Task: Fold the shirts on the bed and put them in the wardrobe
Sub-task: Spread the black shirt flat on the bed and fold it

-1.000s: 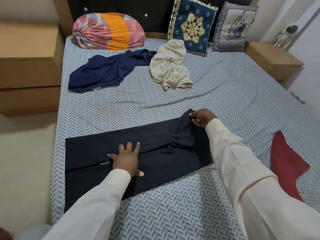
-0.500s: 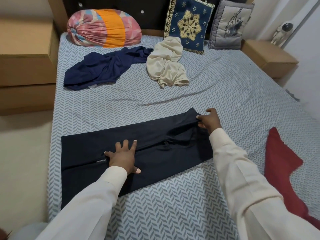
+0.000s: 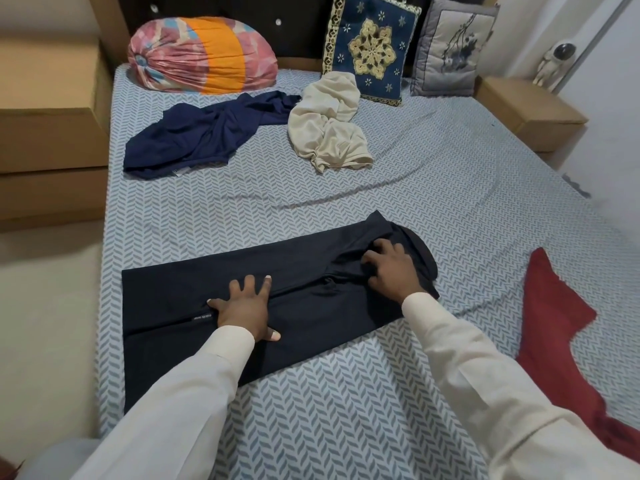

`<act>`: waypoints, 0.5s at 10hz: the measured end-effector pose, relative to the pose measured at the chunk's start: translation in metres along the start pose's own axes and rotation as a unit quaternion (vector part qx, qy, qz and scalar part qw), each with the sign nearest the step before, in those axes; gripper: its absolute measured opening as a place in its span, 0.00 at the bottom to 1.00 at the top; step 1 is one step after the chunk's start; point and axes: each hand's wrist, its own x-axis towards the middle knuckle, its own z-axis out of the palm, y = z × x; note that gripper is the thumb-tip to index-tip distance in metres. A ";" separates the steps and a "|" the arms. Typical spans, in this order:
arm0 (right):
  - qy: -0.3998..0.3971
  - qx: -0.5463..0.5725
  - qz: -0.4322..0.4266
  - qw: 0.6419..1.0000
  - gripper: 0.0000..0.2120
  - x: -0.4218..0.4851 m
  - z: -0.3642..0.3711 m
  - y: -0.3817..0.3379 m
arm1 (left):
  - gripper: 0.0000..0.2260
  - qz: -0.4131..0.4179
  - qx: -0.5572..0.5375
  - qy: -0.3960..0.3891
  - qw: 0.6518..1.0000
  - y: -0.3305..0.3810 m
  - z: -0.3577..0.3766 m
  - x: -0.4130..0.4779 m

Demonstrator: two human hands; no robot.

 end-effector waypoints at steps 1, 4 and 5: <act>0.107 0.034 -0.007 0.994 0.09 0.000 -0.003 0.004 | 0.53 0.001 -0.001 0.001 1.000 0.000 0.000 -0.001; 0.122 0.059 -0.053 0.989 0.24 -0.052 -0.014 -0.036 | 0.53 0.003 -0.002 0.005 1.000 -0.002 0.002 0.000; 0.110 0.161 0.076 0.978 0.26 -0.047 -0.017 -0.033 | 0.53 0.006 -0.003 0.007 1.000 -0.002 0.002 0.000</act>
